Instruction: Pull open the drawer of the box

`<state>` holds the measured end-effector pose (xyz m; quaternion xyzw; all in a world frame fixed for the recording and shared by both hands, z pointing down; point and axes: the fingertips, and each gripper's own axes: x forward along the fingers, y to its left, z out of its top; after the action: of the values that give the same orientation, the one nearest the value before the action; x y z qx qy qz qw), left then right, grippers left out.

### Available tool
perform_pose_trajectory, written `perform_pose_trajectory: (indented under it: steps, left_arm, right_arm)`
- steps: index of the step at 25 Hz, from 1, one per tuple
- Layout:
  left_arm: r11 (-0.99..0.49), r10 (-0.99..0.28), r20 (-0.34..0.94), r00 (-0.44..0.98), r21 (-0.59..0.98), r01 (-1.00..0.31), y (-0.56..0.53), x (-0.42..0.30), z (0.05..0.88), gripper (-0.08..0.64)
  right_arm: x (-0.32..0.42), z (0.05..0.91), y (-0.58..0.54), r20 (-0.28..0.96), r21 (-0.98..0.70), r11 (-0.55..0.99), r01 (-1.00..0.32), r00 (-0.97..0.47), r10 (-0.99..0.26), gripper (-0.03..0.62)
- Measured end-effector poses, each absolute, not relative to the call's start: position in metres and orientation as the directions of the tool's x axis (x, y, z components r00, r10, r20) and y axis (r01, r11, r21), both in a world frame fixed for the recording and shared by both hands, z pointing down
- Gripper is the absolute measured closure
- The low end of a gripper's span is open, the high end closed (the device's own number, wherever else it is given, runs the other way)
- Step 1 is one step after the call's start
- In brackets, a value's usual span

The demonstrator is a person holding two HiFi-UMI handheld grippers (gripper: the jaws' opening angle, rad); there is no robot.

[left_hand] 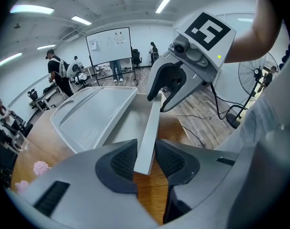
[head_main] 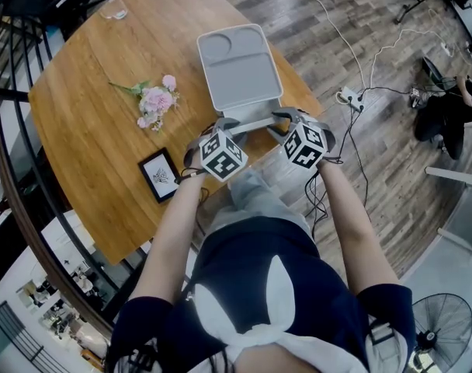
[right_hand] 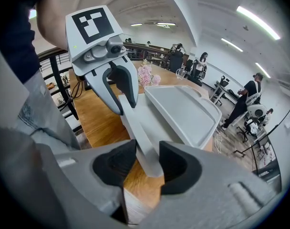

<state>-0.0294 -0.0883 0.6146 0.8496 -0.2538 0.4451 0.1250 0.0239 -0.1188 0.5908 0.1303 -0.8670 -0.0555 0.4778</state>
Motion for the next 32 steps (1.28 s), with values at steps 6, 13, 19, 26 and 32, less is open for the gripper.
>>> perform_pose_trajectory:
  steps: [6, 13, 19, 26, 32]
  left_arm:
    - [-0.844, -0.316, 0.823, 0.472, -0.017, -0.536, -0.083, -0.028, 0.615, 0.428]
    - [-0.849, -0.309, 0.826, 0.471, -0.017, -0.528, -0.074, -0.026, 0.612, 0.428]
    - [-0.852, -0.306, 0.827, 0.472, -0.017, -0.523, -0.067, -0.025, 0.612, 0.428]
    - [-0.854, -0.303, 0.826, 0.475, -0.014, -0.520, -0.057, -0.021, 0.610, 0.428]
    - [-0.856, -0.302, 0.824, 0.479, -0.013, -0.516, -0.051, -0.022, 0.610, 0.428]
  right_arm:
    - [0.025, 0.591, -0.112, 0.816, 0.218, 0.961, -0.167, -0.510, -0.274, 0.446]
    - [0.026, 0.588, -0.103, 0.817, 0.214, 0.962, -0.168, -0.510, -0.270, 0.446]
    - [0.028, 0.588, -0.096, 0.816, 0.212, 0.962, -0.172, -0.511, -0.271, 0.447]
    - [0.032, 0.585, -0.087, 0.816, 0.208, 0.963, -0.173, -0.512, -0.269, 0.448]
    - [0.032, 0.586, -0.080, 0.820, 0.203, 0.963, -0.176, -0.507, -0.265, 0.449]
